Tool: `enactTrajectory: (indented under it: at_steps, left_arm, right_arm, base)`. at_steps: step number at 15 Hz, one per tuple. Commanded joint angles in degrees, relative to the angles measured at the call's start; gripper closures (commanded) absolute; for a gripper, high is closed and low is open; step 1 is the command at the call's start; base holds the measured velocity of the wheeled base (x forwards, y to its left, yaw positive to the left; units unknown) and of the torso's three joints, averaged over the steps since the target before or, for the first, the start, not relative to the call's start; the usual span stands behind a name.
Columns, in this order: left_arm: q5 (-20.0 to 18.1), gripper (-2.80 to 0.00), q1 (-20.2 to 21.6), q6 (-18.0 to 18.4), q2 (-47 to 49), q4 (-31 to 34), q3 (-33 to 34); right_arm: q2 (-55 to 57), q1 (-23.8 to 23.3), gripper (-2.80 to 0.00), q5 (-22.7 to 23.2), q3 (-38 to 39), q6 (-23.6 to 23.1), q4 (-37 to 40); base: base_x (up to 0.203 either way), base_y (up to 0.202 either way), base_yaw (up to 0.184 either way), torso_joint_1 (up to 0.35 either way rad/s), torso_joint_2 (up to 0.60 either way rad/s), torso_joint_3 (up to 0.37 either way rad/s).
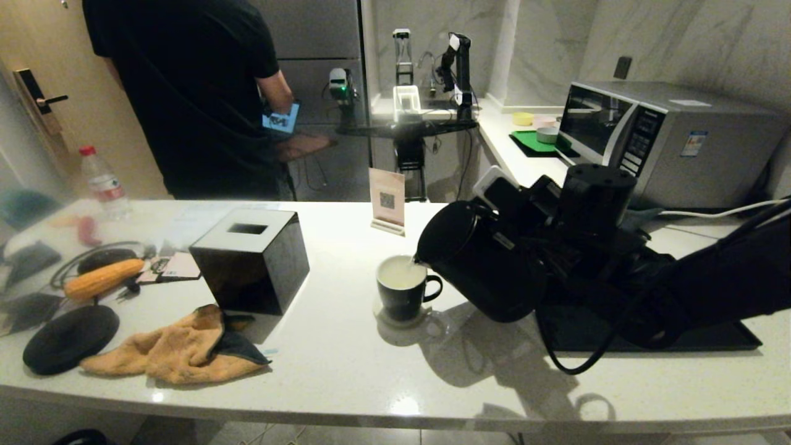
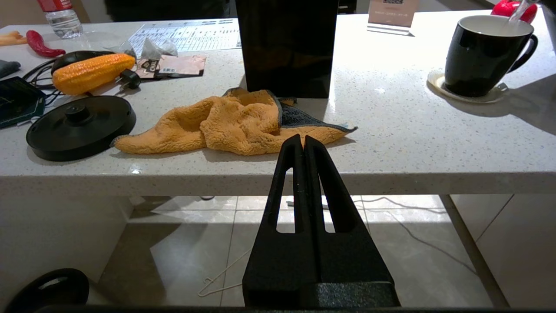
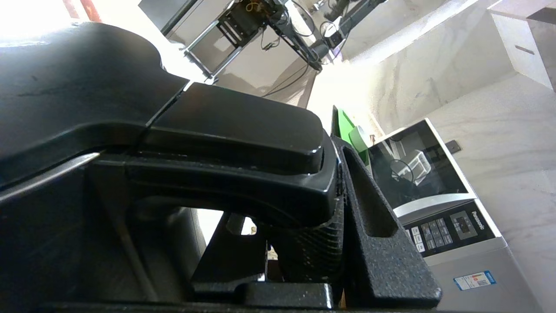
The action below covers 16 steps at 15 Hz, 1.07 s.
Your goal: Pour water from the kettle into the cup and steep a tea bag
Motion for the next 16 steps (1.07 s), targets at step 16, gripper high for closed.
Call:
enactTrajectory:
  at_steps: [16]
  left_arm:
    - [0.01, 0.0, 0.01, 0.0, 0.02, 0.0, 0.01]
  right_arm:
    - [0.11, 0.15, 0.0, -0.01, -0.17, -3.21, -2.72]
  base:
    - [0.0, 0.0, 0.0, 0.0, 0.0, 0.0]
